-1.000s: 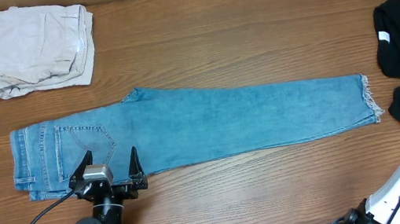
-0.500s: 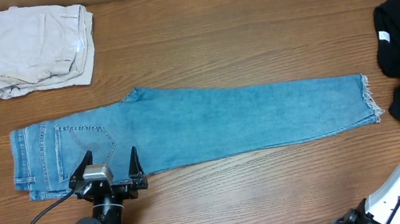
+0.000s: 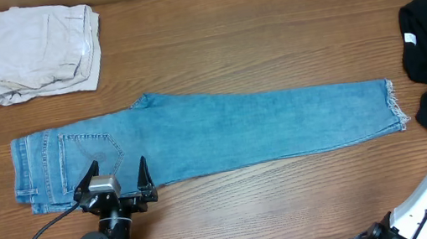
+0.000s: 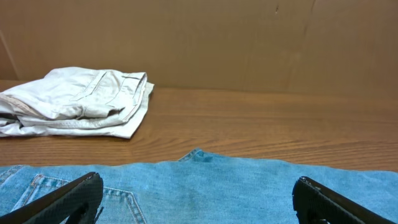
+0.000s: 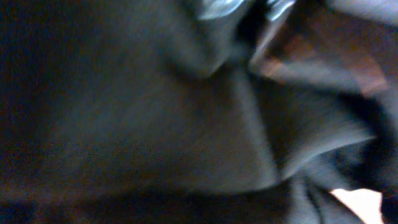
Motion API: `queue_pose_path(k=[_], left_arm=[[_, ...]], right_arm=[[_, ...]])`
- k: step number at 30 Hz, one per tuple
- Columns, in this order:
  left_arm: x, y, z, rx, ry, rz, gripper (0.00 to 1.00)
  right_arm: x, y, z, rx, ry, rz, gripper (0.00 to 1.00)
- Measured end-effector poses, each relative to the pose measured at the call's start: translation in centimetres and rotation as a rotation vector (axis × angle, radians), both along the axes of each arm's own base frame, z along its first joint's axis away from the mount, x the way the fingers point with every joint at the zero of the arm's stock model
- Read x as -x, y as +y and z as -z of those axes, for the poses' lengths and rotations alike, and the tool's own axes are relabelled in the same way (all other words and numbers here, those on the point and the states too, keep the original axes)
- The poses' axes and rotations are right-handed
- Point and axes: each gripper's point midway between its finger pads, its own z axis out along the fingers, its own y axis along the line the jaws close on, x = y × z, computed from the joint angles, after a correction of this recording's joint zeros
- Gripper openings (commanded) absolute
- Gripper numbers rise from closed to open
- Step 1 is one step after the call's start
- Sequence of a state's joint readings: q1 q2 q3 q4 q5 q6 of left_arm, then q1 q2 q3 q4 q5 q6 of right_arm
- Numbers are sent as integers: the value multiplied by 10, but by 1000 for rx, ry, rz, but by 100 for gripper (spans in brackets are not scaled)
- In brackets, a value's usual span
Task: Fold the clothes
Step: 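Push the black clothing aside and reach toward the jeans hem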
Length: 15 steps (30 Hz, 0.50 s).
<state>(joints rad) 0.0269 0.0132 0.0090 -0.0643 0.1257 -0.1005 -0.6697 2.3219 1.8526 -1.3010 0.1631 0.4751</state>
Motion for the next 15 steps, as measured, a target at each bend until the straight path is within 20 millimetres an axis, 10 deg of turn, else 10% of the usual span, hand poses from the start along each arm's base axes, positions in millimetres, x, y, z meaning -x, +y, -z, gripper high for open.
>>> queue_pose_path(k=[11,13,14,15], left_arm=[[0,0,0,0,0,0,100],[0,0,0,0,0,0,100],[0,0,0,0,0,0,100],[0,0,0,0,0,0,100]], right_arm=[[67,-78,-17,153,71,239,4],[65,-91,-35,171,28,273,33],[61,-94,-44,173,5,275,77],[52,-97,-60,179,-46,265,96]])
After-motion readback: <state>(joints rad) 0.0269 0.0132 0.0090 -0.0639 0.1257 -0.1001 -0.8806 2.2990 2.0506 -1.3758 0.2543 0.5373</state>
